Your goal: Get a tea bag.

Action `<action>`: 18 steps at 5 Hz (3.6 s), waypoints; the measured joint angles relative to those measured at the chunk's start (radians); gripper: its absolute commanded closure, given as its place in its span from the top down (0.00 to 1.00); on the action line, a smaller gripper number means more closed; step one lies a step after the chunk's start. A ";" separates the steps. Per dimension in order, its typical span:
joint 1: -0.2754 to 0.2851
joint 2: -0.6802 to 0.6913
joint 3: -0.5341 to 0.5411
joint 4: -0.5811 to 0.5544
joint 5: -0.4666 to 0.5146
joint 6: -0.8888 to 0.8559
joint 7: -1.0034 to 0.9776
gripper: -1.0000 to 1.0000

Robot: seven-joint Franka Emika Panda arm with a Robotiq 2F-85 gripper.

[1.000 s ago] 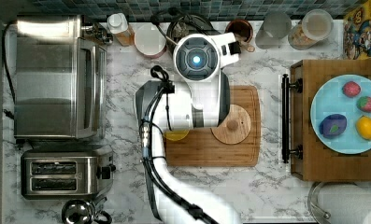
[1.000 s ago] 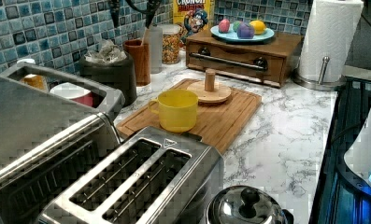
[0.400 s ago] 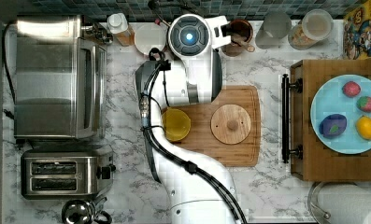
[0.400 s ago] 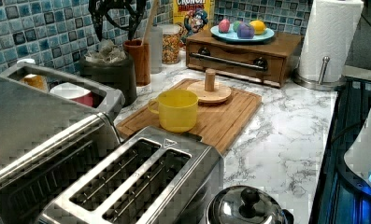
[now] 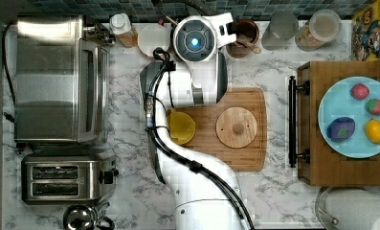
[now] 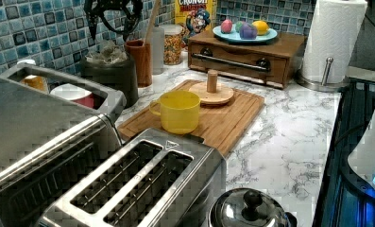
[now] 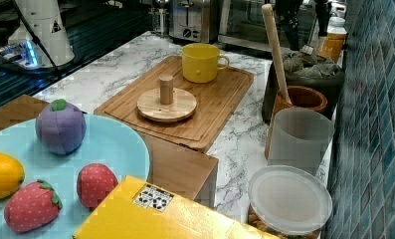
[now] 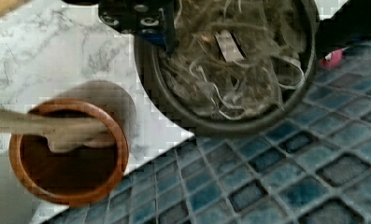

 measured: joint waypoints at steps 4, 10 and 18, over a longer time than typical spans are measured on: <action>0.004 0.005 0.022 0.032 0.000 -0.119 0.000 0.00; -0.008 -0.186 0.017 0.045 0.026 -0.462 -0.001 0.00; -0.027 -0.497 0.008 -0.327 0.156 -0.480 -0.082 0.00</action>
